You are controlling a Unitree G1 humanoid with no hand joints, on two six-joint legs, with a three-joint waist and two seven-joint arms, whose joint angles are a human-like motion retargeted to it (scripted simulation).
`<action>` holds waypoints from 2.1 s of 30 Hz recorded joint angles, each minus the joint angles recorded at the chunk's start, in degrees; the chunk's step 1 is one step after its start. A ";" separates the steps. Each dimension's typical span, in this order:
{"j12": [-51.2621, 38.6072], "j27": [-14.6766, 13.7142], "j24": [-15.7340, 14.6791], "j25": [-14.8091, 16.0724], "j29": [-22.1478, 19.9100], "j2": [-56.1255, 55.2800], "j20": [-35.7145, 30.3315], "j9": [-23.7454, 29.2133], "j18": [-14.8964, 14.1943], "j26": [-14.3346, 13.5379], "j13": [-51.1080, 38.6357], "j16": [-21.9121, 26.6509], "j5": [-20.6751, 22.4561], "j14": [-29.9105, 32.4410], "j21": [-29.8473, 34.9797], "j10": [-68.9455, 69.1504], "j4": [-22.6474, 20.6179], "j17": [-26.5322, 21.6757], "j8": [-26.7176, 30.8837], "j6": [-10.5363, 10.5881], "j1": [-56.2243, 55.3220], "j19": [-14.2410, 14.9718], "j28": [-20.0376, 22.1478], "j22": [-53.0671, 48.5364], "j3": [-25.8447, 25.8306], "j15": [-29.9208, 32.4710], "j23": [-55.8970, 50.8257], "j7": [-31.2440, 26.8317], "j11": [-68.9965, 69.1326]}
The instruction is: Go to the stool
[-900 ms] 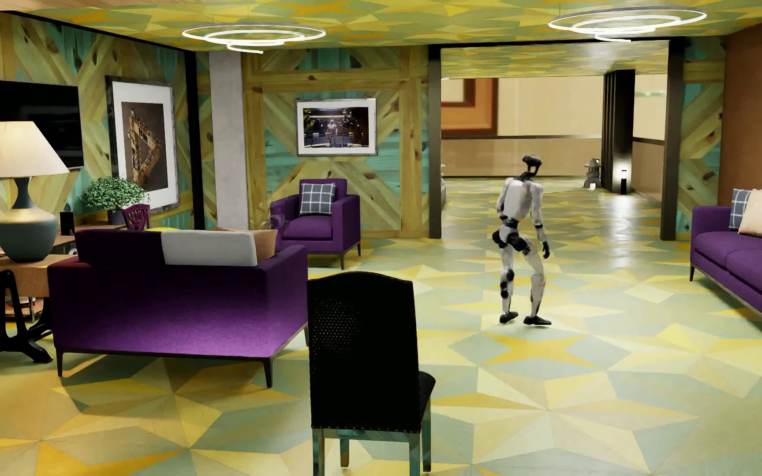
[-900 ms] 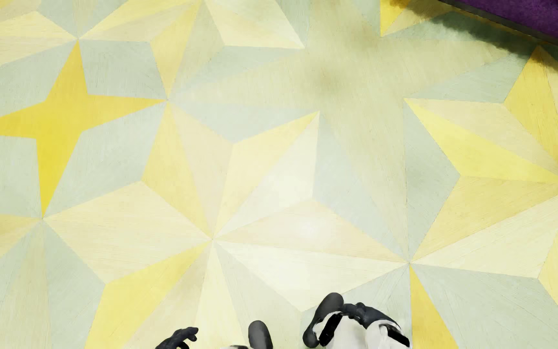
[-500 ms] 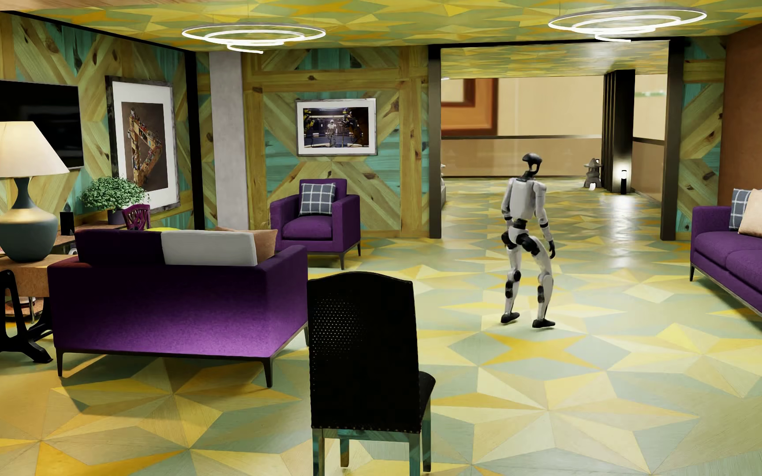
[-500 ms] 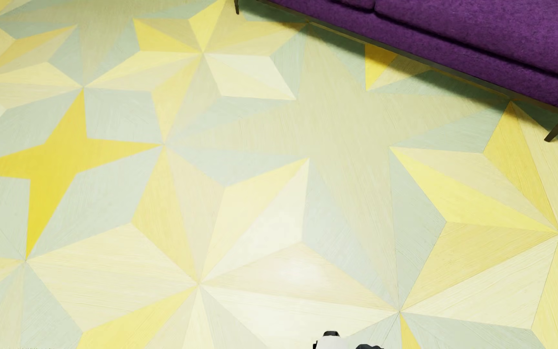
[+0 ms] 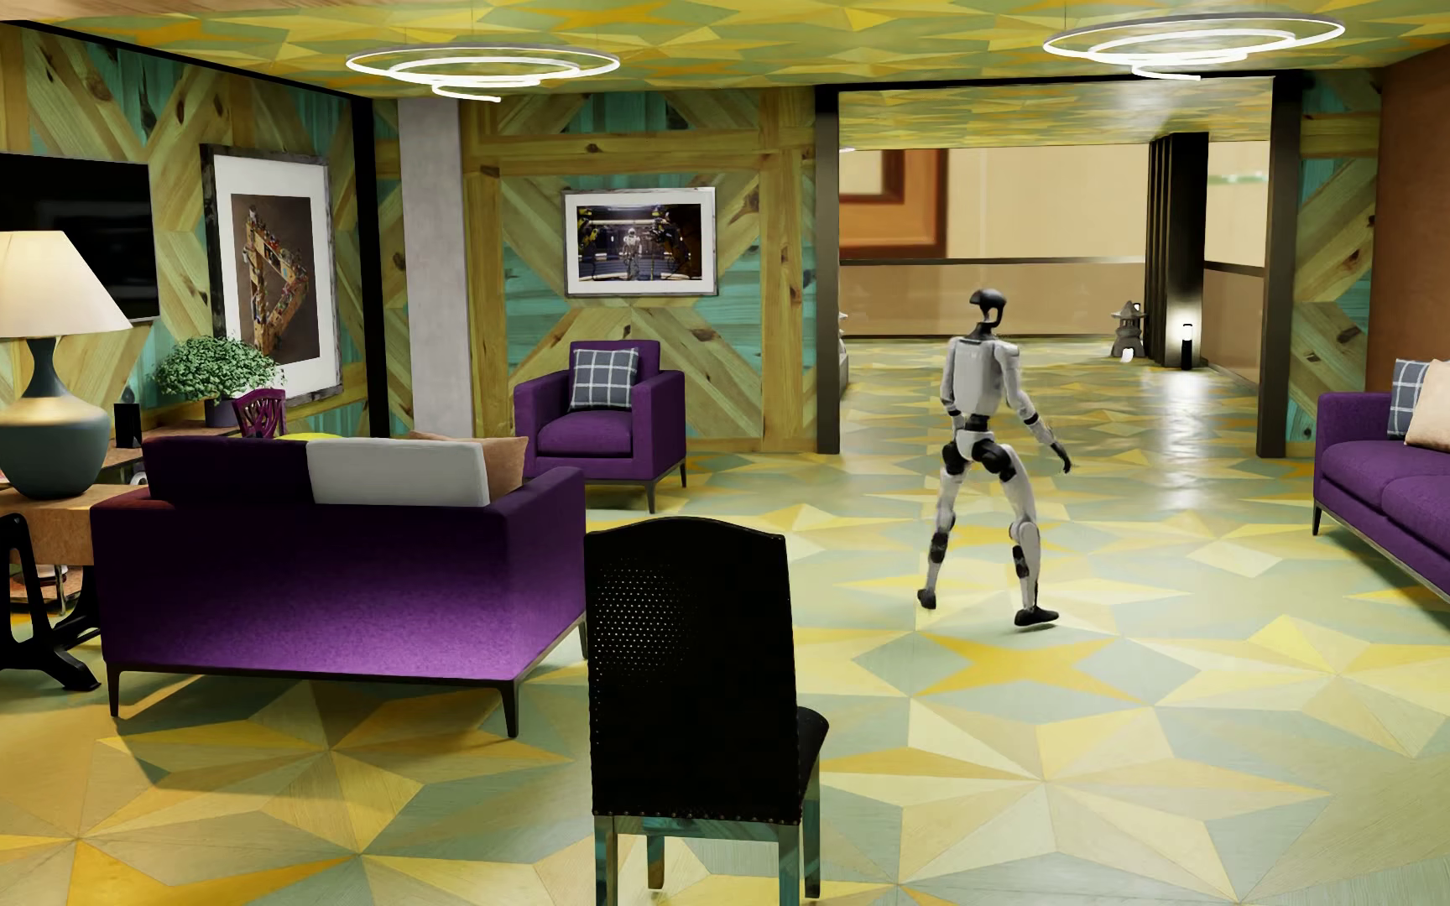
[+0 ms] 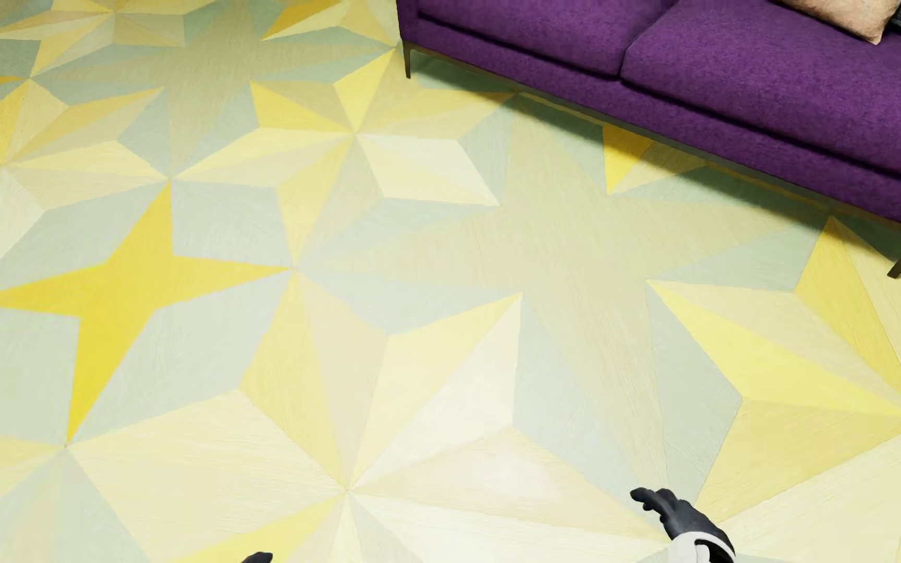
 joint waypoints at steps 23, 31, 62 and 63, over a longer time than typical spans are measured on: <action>-13.36 1.82 -2.27 -13.49 7.98 -15.56 -15.78 1.34 14.57 -6.27 32.02 1.64 20.73 -11.21 -18.29 -4.41 -56.47 10.64 -3.91 -4.92 -6.63 0.06 0.60 -9.38 -4.20 3.82 -5.60 -69.20 3.43; -7.24 -3.82 -1.56 -8.55 -5.78 -1.03 -17.05 1.26 -3.96 6.58 17.15 10.77 7.17 1.98 -28.16 45.63 -28.65 12.94 -26.62 -0.30 -26.32 -20.25 -1.37 9.62 -6.92 -6.91 -4.50 -45.91 4.39; 1.60 6.90 -2.50 -2.76 9.86 -8.18 3.36 0.30 2.95 -4.22 23.87 1.25 4.90 -11.23 -5.78 8.22 -35.61 16.26 -17.12 -5.40 -3.13 -18.58 3.92 -5.80 -2.64 7.75 15.38 -56.86 -0.79; 2.90 7.92 -4.47 -5.08 11.72 -7.11 5.91 0.63 -2.05 -3.25 22.01 -0.13 6.00 -4.05 -3.49 18.24 -34.22 16.31 -17.03 -4.57 -6.14 -18.13 6.38 -5.23 -2.80 4.33 17.02 -56.83 2.94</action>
